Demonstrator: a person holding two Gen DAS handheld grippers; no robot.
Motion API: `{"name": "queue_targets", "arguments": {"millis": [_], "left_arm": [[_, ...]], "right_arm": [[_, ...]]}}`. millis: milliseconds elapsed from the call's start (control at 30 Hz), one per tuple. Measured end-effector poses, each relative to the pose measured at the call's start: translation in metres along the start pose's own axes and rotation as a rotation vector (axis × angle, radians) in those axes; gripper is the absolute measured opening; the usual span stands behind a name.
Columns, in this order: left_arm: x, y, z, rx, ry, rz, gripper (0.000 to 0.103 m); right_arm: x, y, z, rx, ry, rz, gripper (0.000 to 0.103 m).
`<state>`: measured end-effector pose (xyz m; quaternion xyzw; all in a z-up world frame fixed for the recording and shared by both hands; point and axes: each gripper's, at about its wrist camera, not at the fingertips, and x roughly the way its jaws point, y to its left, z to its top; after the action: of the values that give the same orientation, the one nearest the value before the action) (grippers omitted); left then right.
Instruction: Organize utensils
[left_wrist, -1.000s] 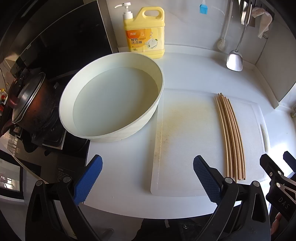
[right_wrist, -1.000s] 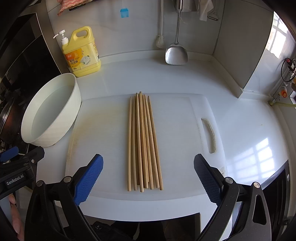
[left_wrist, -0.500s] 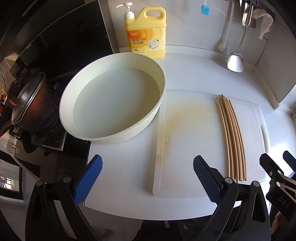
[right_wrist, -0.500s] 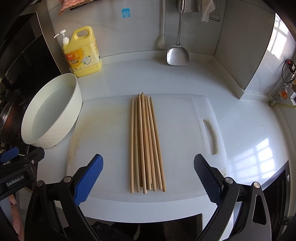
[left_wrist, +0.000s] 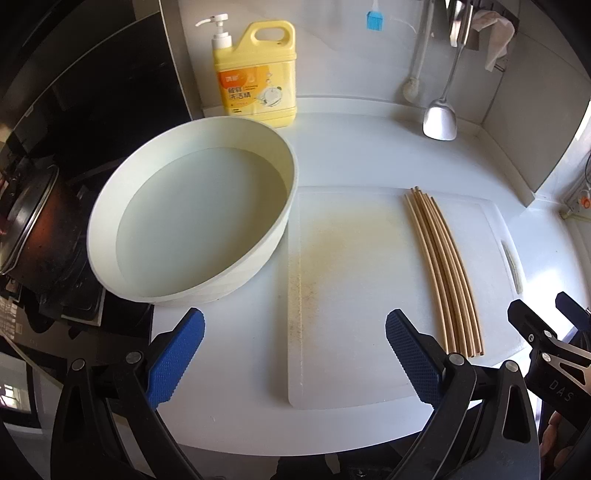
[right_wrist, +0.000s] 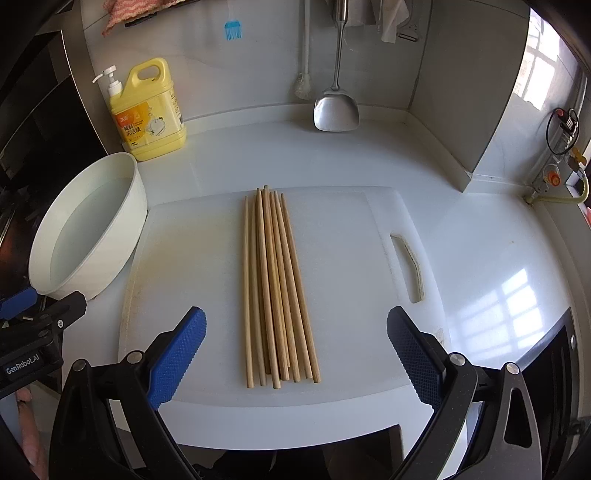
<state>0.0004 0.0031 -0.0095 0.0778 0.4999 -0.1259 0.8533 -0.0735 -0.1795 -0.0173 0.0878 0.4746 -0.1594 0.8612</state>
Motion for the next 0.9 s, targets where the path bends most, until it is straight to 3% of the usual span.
{"name": "queue_targets", "arguments": {"millis": [333,900], "left_arm": [[0.013,-0.027,-0.001,0.033,-0.059,-0.094,0.097],[0.043,-0.063,-0.03,-0.058,-0.13,-0.017,0.097]], "right_arm": [[0.009,-0.043,-0.015,0.029,-0.049,-0.057,0.094],[0.083,-0.069,-0.013,-0.071,-0.084,0.084,0.094]]}}
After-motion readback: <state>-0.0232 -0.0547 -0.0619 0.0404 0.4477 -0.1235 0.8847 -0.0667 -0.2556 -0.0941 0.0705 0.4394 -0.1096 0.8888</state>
